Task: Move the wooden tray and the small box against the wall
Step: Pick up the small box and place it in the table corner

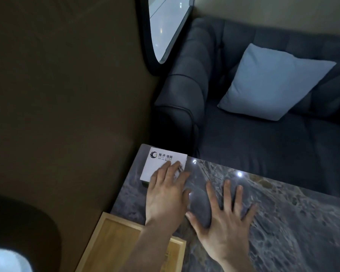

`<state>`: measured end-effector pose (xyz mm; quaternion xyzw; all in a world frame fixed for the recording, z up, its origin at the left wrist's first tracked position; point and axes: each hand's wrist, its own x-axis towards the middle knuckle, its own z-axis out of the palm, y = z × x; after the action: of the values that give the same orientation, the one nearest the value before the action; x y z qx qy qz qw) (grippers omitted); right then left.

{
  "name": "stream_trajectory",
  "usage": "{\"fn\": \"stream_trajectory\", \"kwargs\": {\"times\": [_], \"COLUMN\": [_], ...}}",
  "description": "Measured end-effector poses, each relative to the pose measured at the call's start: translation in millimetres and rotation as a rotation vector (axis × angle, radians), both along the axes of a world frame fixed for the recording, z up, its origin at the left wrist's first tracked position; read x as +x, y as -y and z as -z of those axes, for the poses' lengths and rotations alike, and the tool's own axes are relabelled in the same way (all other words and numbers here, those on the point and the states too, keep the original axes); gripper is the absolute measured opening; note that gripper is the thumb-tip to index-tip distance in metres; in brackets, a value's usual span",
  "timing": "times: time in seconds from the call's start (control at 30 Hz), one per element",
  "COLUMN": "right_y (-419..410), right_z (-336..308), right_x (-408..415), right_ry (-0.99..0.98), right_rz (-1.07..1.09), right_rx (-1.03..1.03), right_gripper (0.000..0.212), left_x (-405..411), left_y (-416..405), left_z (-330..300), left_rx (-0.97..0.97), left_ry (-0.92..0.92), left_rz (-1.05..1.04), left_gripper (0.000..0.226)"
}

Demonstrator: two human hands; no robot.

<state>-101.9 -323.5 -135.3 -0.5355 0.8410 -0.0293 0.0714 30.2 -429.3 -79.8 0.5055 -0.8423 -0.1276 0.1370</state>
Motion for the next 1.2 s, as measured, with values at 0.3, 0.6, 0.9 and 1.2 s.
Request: {"fn": "stream_trajectory", "kwargs": {"times": [0.3,0.6,0.9,1.2], "right_y": [0.3,-6.7,-0.9,-0.5], "right_z": [1.0,1.7,-1.4,-1.8], "right_x": [2.2,-3.6,0.1,0.2], "right_ry": [-0.005,-0.013,0.010,0.001], "right_rz": [0.004,0.004,0.008,0.008], "right_rx": [-0.061,-0.022,-0.010,0.009], "right_gripper": [0.101,0.103,0.103,0.102], "left_x": [21.5,21.6,23.7,22.8], "left_y": [24.7,39.2,52.1,49.5], "left_z": [18.7,25.6,25.5,23.7], "left_rx": [-0.056,-0.065,-0.072,-0.076], "left_ry": [0.028,0.003,-0.009,-0.017], "left_rz": [-0.082,-0.109,-0.100,-0.106], "left_gripper": [0.049,0.034,0.032,0.048]}}
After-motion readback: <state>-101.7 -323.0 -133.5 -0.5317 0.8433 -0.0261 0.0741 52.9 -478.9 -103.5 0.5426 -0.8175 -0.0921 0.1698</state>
